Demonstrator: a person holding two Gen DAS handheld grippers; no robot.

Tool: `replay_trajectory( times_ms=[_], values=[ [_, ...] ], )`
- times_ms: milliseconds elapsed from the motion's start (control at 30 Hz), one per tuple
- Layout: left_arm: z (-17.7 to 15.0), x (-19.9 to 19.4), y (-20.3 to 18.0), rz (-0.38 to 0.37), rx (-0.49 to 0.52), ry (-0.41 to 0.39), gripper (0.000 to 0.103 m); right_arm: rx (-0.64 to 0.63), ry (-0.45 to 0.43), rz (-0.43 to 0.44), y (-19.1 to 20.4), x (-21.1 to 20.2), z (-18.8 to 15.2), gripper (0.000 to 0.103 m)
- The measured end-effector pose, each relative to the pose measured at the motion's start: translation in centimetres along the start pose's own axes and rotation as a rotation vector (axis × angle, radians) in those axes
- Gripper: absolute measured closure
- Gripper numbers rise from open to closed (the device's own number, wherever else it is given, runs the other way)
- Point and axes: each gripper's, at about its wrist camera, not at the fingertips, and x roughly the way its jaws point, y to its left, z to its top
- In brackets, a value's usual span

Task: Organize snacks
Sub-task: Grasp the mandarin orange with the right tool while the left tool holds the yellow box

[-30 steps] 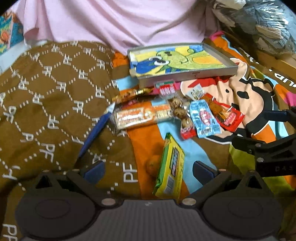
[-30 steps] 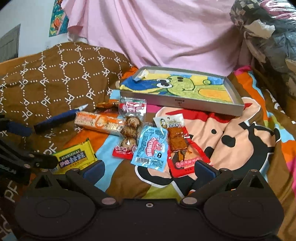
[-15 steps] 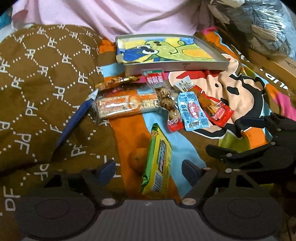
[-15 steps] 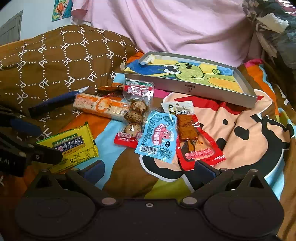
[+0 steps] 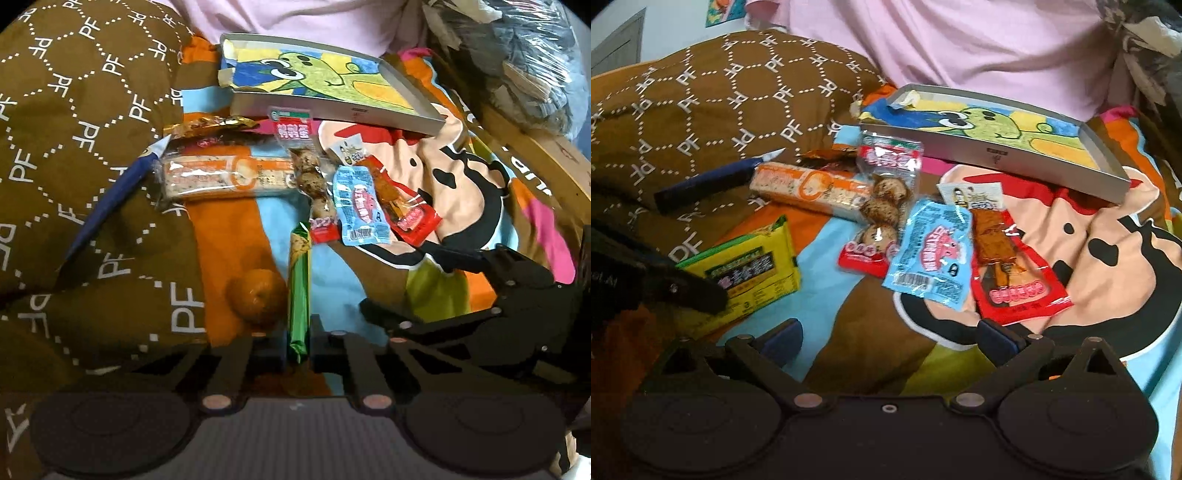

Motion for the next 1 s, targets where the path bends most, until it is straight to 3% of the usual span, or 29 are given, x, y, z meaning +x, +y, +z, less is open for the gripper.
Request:
replay_trajectory(
  times_ms=[267,700,1000],
  values=[
    [0.4,-1.0,0.4,0.009,-0.053,-0.05,0.092,0.001,0.0,0.047,0.8,0.0,-0.1,0.012],
    [1.2,-3.3,3.2,0.108,-0.198,-0.183,0.092,-0.048,0.026,0.246,4.3,2.3,2.3,0.021],
    [1.2,-2.7,5.2,0.192,-0.269,-0.172,0.092,-0.035,0.063,0.363,5.7,4.8,4.5,0.043]
  ],
)
